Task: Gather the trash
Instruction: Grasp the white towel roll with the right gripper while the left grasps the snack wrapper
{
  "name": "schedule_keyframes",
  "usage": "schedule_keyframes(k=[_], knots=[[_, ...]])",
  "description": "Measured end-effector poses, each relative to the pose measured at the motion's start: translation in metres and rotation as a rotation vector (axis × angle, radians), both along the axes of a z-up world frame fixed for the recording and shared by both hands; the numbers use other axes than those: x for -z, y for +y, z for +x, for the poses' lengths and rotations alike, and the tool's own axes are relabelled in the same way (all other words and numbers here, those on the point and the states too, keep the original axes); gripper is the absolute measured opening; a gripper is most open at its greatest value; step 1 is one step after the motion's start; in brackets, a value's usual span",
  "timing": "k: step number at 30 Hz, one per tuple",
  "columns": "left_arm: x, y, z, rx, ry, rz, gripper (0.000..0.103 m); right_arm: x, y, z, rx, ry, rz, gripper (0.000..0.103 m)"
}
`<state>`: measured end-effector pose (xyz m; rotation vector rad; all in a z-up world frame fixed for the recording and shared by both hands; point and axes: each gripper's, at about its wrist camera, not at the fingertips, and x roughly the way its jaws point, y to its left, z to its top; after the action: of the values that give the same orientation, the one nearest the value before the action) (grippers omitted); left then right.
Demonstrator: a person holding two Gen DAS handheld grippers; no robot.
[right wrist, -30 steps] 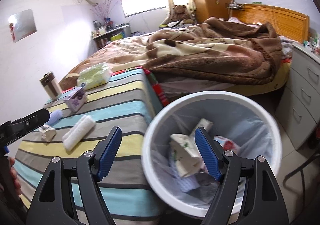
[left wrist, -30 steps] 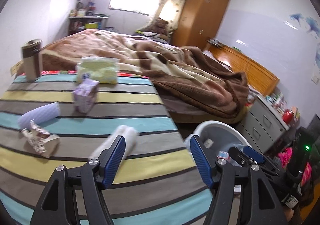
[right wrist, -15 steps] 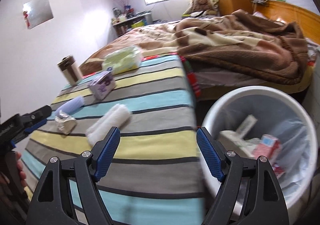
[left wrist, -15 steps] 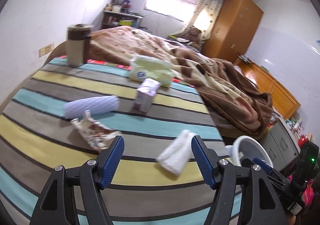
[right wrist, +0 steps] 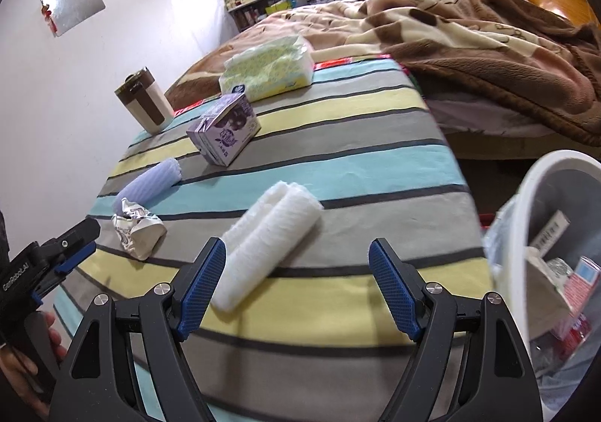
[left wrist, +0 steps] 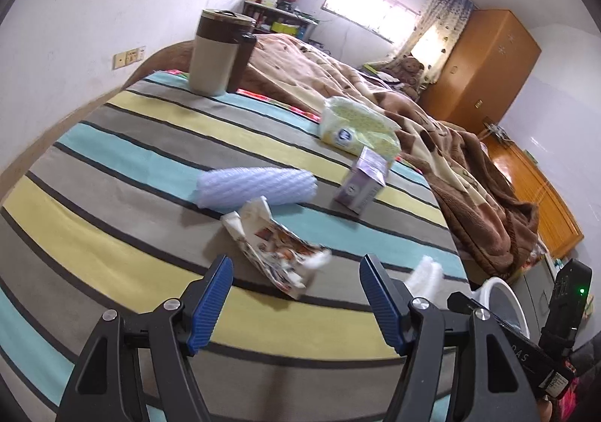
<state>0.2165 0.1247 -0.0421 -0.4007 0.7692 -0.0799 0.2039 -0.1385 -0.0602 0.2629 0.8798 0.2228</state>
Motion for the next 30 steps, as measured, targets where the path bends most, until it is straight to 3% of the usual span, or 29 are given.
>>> schedule_keyframes(k=[5, 11, 15, 17, 22, 25, 30], knots=[[0.014, 0.013, 0.018, 0.005, 0.047, -0.070, 0.070, 0.007, 0.012, 0.016, 0.002, 0.040, -0.014, 0.080], [0.020, 0.015, 0.032, -0.008, 0.063, -0.091, 0.070, 0.009, 0.026, 0.029, -0.004, 0.054, -0.095, 0.079], [0.023, 0.014, 0.040, -0.003, 0.072, -0.121, 0.070, 0.009, 0.032, 0.029, -0.018, 0.044, -0.137, 0.067], [0.024, 0.010, 0.044, 0.002, 0.081, -0.113, 0.070, 0.008, 0.033, 0.027, -0.044, 0.037, -0.148, 0.056], [0.024, 0.000, 0.052, 0.018, 0.091, -0.095, 0.070, 0.008, 0.029, 0.025, -0.074, 0.040, -0.111, 0.036], [0.025, -0.009, 0.057, 0.038, 0.104, -0.079, 0.070, 0.007, 0.026, 0.022, -0.081, 0.039, -0.104, 0.032], [0.025, -0.026, 0.067, 0.064, 0.117, -0.044, 0.070, 0.001, 0.012, 0.014, -0.050, 0.012, -0.174, 0.030]])
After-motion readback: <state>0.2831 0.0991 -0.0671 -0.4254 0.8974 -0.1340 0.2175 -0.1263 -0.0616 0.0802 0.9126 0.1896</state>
